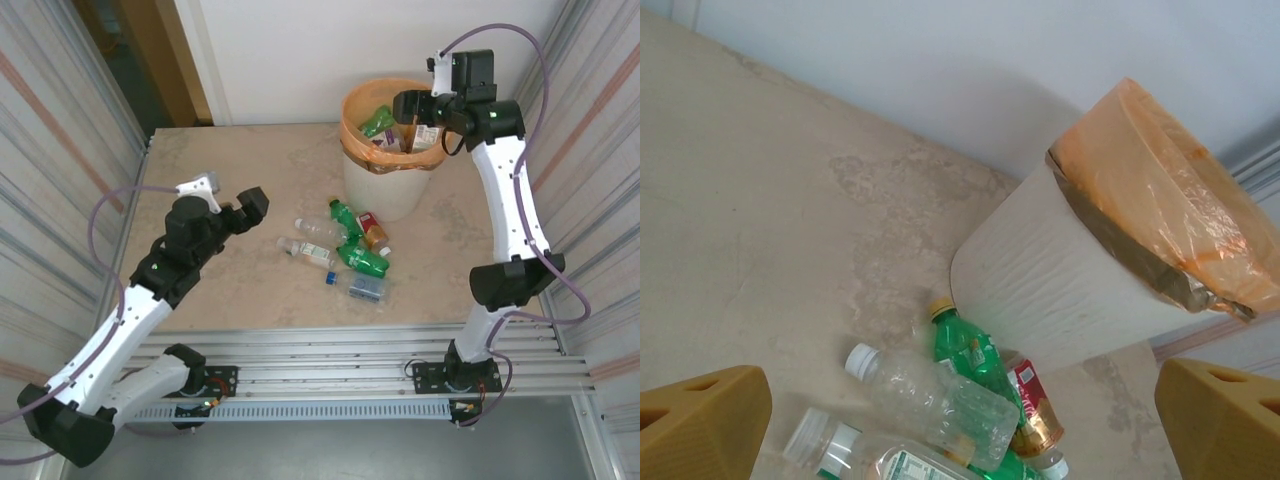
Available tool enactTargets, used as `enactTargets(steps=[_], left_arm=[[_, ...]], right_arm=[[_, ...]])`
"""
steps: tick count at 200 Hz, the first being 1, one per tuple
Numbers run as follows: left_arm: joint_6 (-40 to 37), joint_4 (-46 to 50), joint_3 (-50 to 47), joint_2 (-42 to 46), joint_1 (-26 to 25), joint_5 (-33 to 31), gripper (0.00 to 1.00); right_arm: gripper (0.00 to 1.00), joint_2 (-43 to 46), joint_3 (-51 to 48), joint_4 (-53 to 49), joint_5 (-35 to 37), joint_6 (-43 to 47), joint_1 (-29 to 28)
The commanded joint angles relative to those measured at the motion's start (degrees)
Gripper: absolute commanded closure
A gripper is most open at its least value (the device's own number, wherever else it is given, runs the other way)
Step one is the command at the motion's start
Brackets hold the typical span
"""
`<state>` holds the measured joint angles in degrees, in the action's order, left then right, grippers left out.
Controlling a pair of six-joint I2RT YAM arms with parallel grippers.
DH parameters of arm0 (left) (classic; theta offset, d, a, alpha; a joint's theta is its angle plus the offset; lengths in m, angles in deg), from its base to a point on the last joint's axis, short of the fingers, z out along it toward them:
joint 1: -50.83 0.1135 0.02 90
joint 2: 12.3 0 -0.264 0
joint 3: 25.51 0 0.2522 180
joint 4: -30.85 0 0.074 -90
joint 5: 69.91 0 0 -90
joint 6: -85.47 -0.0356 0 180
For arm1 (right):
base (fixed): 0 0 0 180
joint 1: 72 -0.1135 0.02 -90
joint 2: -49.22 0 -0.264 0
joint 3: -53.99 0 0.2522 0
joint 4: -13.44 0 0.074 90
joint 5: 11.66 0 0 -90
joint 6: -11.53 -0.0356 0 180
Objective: Put the plastic bottles in the bin
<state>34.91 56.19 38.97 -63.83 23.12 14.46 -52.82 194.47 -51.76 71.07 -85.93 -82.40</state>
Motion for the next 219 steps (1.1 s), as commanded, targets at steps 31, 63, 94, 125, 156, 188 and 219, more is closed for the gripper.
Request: enactTargets(steps=[31, 63, 94, 125, 156, 188, 219], left_arm=[[4.8, 2.9, -3.8, -0.4, -0.9, -0.7, 0.01], [8.5, 4.4, -4.1, -5.5, -4.5, -1.8, 0.01], [14.5, 5.3, -4.4, -11.4, -8.9, -3.6, 0.01], [22.0, 3.1, -6.5, -15.9, -12.1, -4.3, 0.01], [26.0, 2.7, -5.1, -21.3, -15.5, -6.0, 0.01], [27.9, 1.2, -2.1, -27.9, -17.4, -5.1, 0.01], [29.2, -1.2, -0.9, -31.8, -17.6, -4.3, 0.01]], right_arm=[[0.15, 9.5, -14.2, 4.1, 1.6, -2.3, -4.6], [0.14, 18.3, -28.8, 8.4, 1.4, -2.2, -10.1], [0.14, 24.8, -38.9, 9.3, 4.5, -3.7, -16.1], [0.10, 29.7, -47.5, 9.9, 6.1, -7.3, -17.7], [0.00, 31.3, -52.5, 9.1, 7.2, -8.8, -17.6], [0.02, 30.8, -54.5, 8.8, 8.4, -9.6, -17.6], [0.02, 30.9, -55.8, 9.8, 9.2, -10.4, -17.4]])
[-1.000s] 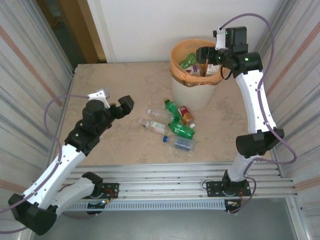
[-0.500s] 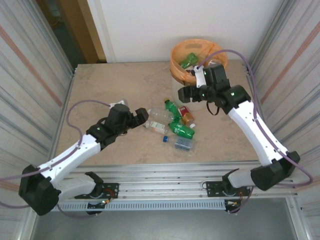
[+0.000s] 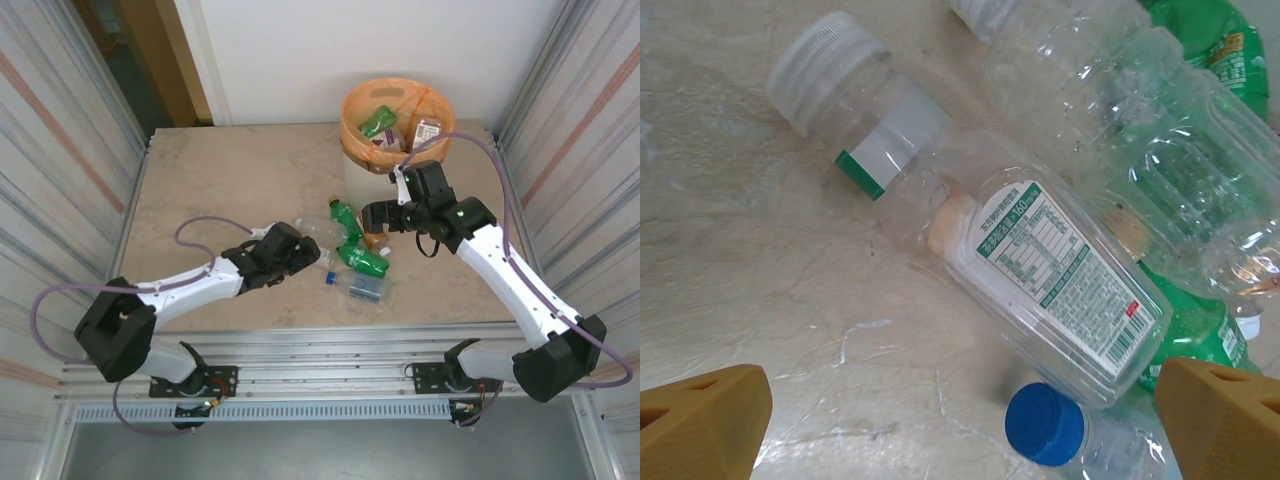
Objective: Put the plastic bottles in the bin
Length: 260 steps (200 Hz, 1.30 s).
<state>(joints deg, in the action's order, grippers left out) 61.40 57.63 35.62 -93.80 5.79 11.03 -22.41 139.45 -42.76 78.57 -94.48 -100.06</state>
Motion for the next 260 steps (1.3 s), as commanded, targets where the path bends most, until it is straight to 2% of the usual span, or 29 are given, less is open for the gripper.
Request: enactTargets(steps=[1, 156, 215, 260], left_arm=[[2.6, -2.7, 2.5, -1.9, -0.2, -0.8, 0.01], [0.5, -1.4, 12.2, -15.4, 2.1, 3.1, 0.01], [2.1, 1.7, 11.5, -17.0, 2.1, 4.7, 0.10], [1.0, 5.1, 11.8, -17.3, 2.1, 5.3, 0.13]], right_arm=[[0.02, 0.5, -0.8, 0.8, 1.7, -1.9, 0.3], [0.02, 0.8, -3.0, 3.0, -0.6, -3.5, 5.1], [0.02, 1.0, -3.1, 3.1, -1.0, -3.6, 5.7], [0.02, 1.2, -2.9, 3.0, -1.0, -3.7, 5.8]])
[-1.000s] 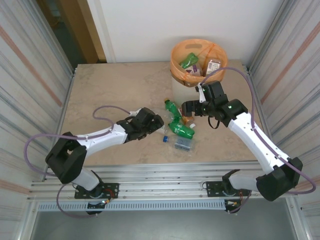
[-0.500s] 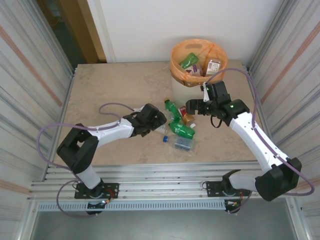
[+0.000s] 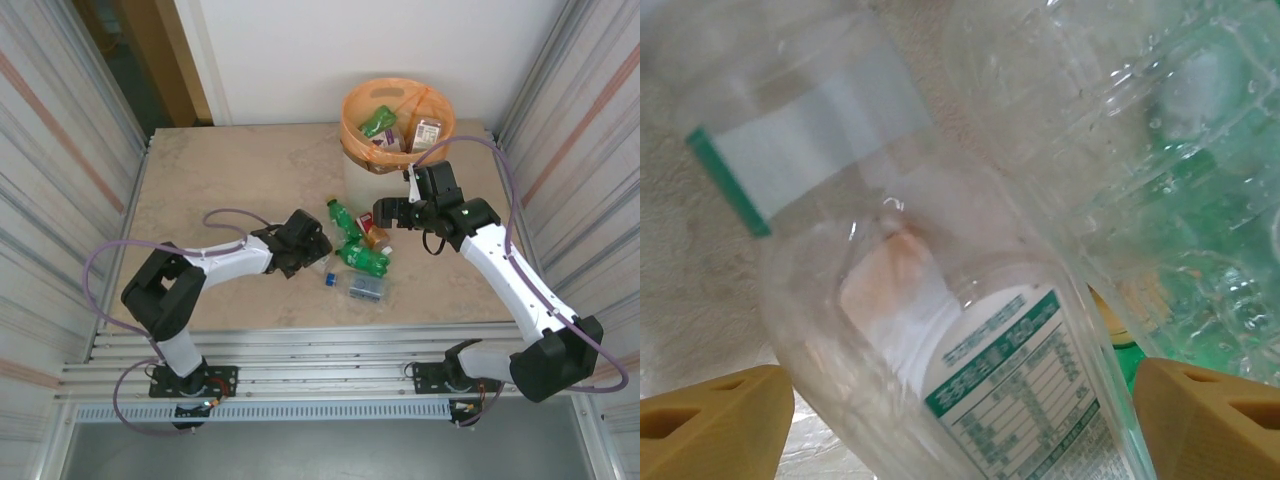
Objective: Put the plastic bottles in the bin
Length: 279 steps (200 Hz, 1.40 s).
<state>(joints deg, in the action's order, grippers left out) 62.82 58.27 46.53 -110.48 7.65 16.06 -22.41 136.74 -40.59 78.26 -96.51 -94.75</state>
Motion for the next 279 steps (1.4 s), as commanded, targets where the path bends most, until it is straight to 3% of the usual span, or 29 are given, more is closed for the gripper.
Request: enactTargets(steps=[1, 66, 109, 129, 157, 181, 209, 251, 279], left_arm=[[-0.5, 4.5, 0.9, -0.6, 0.3, 0.3, 0.13], [-4.9, 14.5, 1.1, 0.9, 0.3, -3.5, 0.16], [-7.7, 16.5, 2.5, -1.2, 0.4, -5.7, 0.25], [-8.8, 17.2, 3.9, -2.7, 0.5, -6.2, 0.24], [-10.6, 17.4, 5.4, -4.5, 1.0, -6.3, 0.16], [-11.7, 17.7, 6.5, -5.6, 1.1, -6.5, 0.16], [-12.0, 18.6, 6.9, -6.0, 1.1, -7.3, 0.26], [-11.9, 18.5, 4.9, -3.6, 1.2, -8.3, 0.49], [-12.0, 18.4, 2.6, 0.0, 1.2, -9.9, 0.56]], right_arm=[[0.02, 1.2, -0.2, 0.8, -0.7, -1.6, 0.4], [0.02, 1.3, -0.1, 1.0, -0.6, -2.0, 0.6], [0.02, 0.7, 0.1, 1.7, -1.5, -2.6, 0.5], [0.02, 0.6, 0.2, 1.6, -1.7, -2.7, 0.5], [0.02, 0.7, 0.3, 1.4, -1.6, -2.7, 0.5], [0.02, 0.7, 0.4, 1.5, -1.7, -2.7, 0.5], [0.02, 0.2, 0.6, 1.6, -1.8, -2.8, 0.5], [0.02, -0.3, 1.1, 1.5, -1.6, -3.0, 0.4], [0.02, -1.0, 1.5, 1.5, -1.7, -3.4, 0.5]])
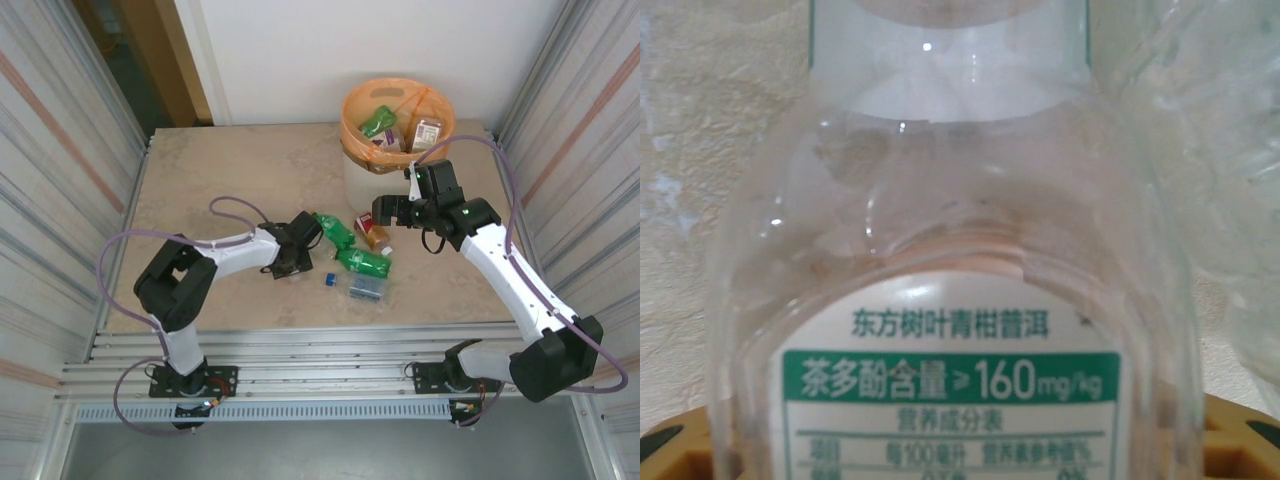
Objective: Put the plastic bottles in the bin
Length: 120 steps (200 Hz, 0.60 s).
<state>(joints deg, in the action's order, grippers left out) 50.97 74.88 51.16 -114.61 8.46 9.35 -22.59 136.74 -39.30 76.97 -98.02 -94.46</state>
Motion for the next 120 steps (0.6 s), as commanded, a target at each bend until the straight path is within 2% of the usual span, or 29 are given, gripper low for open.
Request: enactTargets(steps=[1, 83, 120], left_arm=[[-0.2, 1.8, -2.1, 4.3, 0.4, -3.2, 0.56], [-6.7, -0.8, -8.0, 18.4, 0.4, -9.5, 0.57], [-14.1, -9.4, -11.4, 25.4, 0.7, -7.2, 0.58]], right_arm=[[0.02, -0.8, 1.5, 0.2, -0.5, -1.9, 0.2], [0.02, -1.2, 1.5, 2.3, -4.1, -3.0, 0.3], [0.02, -1.2, 1.5, 3.4, -6.9, -3.9, 0.6]])
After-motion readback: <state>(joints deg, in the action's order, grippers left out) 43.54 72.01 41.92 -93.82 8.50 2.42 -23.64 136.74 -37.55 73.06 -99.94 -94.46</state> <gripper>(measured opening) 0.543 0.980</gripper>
